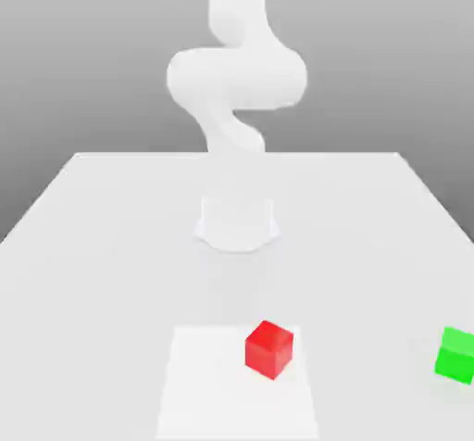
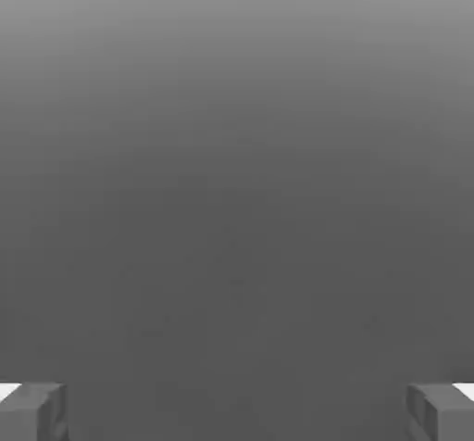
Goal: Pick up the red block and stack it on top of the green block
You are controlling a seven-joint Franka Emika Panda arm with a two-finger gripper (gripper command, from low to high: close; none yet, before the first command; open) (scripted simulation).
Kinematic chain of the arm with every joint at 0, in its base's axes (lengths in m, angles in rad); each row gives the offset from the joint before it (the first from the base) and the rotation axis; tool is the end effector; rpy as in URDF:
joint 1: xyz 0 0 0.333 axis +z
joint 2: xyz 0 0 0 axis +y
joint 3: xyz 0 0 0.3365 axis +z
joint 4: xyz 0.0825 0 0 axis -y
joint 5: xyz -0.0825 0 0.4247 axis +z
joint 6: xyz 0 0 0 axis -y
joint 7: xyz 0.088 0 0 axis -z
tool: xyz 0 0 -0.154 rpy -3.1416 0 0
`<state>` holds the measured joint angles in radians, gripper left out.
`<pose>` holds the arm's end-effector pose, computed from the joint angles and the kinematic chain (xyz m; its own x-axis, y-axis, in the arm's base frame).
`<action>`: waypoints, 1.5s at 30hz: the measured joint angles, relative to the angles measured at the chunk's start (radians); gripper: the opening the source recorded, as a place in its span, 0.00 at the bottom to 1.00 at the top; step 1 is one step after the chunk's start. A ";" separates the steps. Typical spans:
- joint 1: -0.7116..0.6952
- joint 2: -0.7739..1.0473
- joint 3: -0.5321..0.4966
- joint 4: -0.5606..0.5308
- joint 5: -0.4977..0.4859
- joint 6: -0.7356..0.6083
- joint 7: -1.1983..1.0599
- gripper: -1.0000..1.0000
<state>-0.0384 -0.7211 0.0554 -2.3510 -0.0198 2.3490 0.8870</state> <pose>0.4365 0.0117 0.6391 0.4790 -0.7484 0.4587 -0.5807 -0.6620 -0.4738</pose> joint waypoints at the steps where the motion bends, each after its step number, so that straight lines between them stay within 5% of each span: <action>1: -0.017 0.039 0.025 -0.024 -0.010 0.023 0.042 0.50; 13: -0.150 0.496 0.207 -0.294 -0.094 0.289 0.507 0.50; 18: -0.134 0.679 0.229 -0.414 -0.019 0.412 0.633 0.50; 22: -0.123 0.769 0.219 -0.428 -0.023 0.485 0.678 0.50; 30: -0.047 0.946 0.102 -0.403 -0.185 0.629 0.799 0.50; 31: -0.032 0.965 0.083 -0.402 -0.200 0.644 0.810 0.00; 38: -0.030 0.967 0.081 -0.401 -0.203 0.648 0.812 0.00; 45: -0.083 0.824 0.169 -0.420 -0.060 0.532 0.709 0.00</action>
<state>-0.1218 0.1029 0.2249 -2.7706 -0.0794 2.8812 1.5961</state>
